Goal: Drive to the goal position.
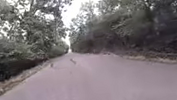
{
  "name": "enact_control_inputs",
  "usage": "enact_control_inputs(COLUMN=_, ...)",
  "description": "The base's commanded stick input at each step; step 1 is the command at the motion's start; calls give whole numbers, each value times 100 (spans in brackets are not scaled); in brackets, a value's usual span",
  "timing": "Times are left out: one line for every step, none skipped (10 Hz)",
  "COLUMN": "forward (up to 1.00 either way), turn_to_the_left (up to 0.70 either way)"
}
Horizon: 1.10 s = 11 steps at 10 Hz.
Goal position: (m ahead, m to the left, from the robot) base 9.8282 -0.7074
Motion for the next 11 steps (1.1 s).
enact_control_inputs(forward=70, turn_to_the_left=0)
enact_control_inputs(forward=70, turn_to_the_left=0)
enact_control_inputs(forward=70, turn_to_the_left=0)
enact_control_inputs(forward=70, turn_to_the_left=0)
enact_control_inputs(forward=70, turn_to_the_left=0)
enact_control_inputs(forward=70, turn_to_the_left=0)
enact_control_inputs(forward=70, turn_to_the_left=0)
enact_control_inputs(forward=70, turn_to_the_left=0)
enact_control_inputs(forward=70, turn_to_the_left=0)
enact_control_inputs(forward=70, turn_to_the_left=0)
enact_control_inputs(forward=70, turn_to_the_left=0)
